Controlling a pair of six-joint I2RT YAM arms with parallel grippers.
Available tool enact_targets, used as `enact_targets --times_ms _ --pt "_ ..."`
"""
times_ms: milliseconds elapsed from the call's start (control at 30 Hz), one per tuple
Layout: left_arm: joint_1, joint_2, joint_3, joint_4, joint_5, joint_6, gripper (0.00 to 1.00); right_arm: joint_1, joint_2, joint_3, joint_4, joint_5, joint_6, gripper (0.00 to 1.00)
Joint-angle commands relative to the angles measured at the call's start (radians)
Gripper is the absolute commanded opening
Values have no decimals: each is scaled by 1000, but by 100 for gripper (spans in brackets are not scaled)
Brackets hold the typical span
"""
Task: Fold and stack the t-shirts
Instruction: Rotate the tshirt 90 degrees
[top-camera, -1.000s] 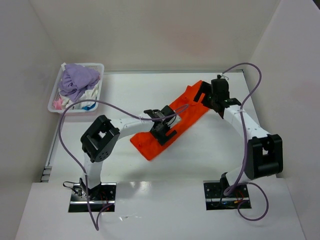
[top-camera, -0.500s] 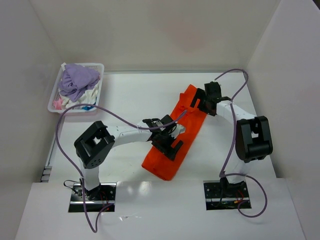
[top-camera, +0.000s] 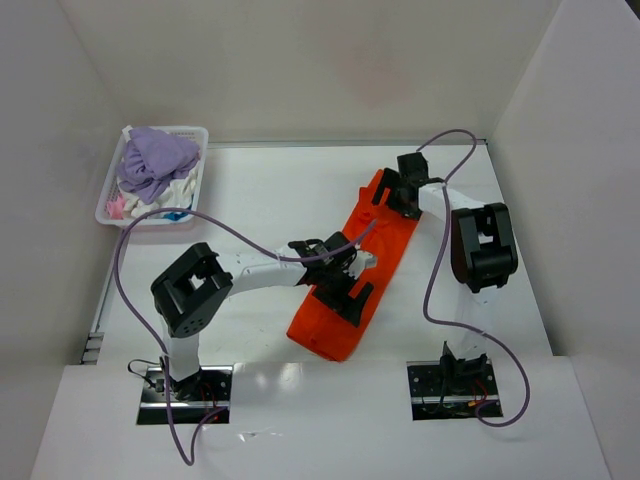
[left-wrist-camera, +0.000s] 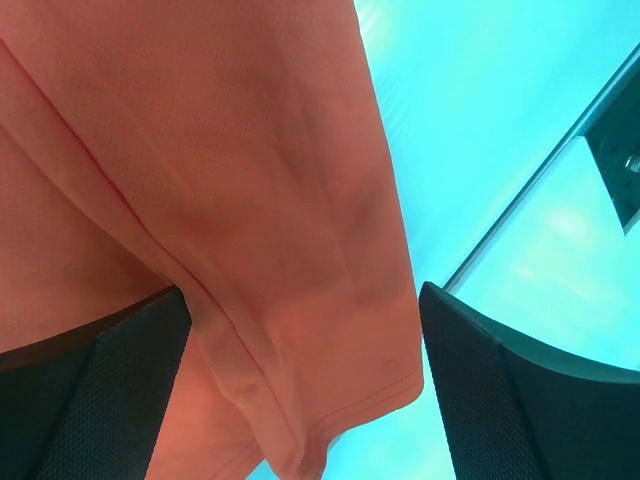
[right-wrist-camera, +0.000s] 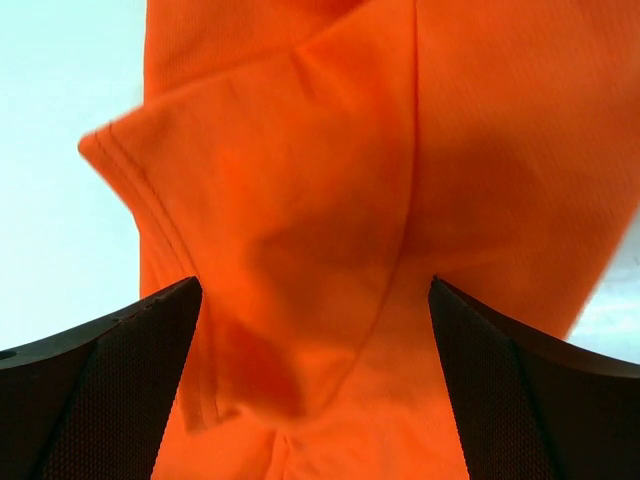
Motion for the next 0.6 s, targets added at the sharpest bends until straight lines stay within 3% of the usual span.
enact_targets --times_ms 0,567 --pt "-6 22 -19 20 40 -22 100 -7 51 80 -24 25 -17 100" --pt "-6 74 -29 68 41 -50 100 85 276 419 -86 -32 -39 100"
